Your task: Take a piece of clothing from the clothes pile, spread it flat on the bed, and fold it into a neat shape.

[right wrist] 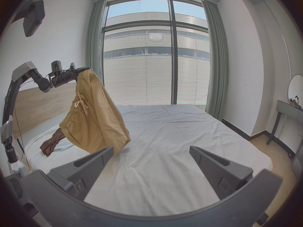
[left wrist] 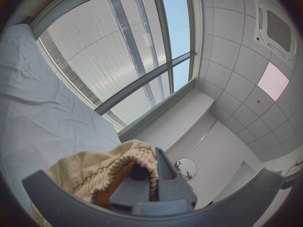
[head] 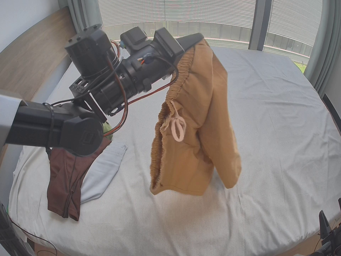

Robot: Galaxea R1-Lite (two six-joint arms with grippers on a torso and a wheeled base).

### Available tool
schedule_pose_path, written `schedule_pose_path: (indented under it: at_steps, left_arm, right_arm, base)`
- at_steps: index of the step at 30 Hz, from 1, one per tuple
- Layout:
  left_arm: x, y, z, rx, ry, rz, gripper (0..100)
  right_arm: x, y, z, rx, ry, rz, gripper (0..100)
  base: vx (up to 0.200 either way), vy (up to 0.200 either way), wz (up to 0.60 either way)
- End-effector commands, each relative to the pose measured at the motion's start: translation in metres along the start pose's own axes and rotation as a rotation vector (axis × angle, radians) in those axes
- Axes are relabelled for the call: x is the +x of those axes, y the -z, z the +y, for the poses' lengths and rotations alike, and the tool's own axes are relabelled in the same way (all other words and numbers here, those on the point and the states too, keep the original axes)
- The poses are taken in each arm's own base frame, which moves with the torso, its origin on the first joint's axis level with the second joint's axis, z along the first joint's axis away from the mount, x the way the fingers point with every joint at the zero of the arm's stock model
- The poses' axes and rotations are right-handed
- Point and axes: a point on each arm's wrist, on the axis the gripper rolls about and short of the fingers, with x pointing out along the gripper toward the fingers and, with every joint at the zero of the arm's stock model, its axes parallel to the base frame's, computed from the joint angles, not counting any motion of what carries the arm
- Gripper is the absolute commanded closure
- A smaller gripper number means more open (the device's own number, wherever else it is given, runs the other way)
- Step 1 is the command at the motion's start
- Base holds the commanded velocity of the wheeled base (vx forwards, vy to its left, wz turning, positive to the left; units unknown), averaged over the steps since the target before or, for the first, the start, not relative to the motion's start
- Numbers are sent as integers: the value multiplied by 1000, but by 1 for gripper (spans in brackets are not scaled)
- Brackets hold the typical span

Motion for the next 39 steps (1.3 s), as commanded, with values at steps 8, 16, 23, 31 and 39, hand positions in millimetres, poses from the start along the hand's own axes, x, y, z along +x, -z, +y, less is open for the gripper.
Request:
schedule_pose_path:
  at_steps: [8,16,23,31,39]
  left_arm:
    - [-23,10,29,0,-76,3,100]
    - [-39,6,47,22,-114,-26,100]
    - [-56,4,62,42,-141,-57,100]
    - [-71,6,84,64,-166,-88,100]
    - [-88,2,99,119,-145,-129,100]
  right_arm:
    - [0,5,0,-2,2,3,0]
    - [0,5,0,-2,0,3,0]
    - [0,5,0,-2,2,1,0]
    - [0,5,0,-2,2,1,0]
    - [0,5,0,-2,2,3,0]
  base:
    - [0,0,0]
    - [0,0,0]
    - [0,0,0]
    - [0,0,0]
    - [0,0,0]
